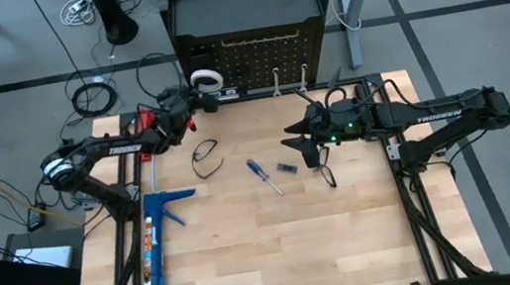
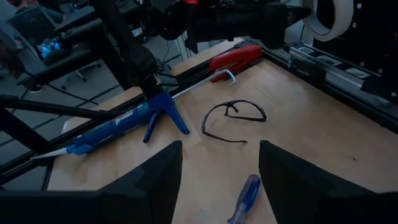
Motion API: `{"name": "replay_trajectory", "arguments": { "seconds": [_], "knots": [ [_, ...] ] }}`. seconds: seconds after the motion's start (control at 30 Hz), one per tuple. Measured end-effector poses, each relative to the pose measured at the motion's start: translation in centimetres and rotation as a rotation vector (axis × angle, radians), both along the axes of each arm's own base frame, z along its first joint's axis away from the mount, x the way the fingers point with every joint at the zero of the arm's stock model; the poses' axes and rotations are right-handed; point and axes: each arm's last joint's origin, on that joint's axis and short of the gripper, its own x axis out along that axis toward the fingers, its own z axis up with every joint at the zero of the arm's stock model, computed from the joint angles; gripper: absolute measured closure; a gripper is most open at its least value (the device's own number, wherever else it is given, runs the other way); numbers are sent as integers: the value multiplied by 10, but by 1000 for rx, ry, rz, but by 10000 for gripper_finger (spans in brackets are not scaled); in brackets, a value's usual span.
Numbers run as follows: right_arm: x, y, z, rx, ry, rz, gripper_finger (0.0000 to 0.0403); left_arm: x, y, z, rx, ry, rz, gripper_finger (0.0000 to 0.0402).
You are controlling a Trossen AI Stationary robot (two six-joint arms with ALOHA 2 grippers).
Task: Hang tools onto peg board
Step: Unhang the white masking tape from the black pegboard
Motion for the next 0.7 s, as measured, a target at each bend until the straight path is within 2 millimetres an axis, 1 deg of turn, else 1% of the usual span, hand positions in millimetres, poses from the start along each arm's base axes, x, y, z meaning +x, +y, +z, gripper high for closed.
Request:
{"name": "replay_trajectory", "arguments": {
  "seconds": [0.17,0.5,0.7],
  "knots": [
    [0,0,0,0,1,0,188,0,-5,6,15,-6,10,382],
    [0,0,0,0,1,0,188,-8,-11,18,16,9,25,382],
    [0,0,0,3,0,-1,188,-8,-12,19,24,12,27,382]
  ]
}}
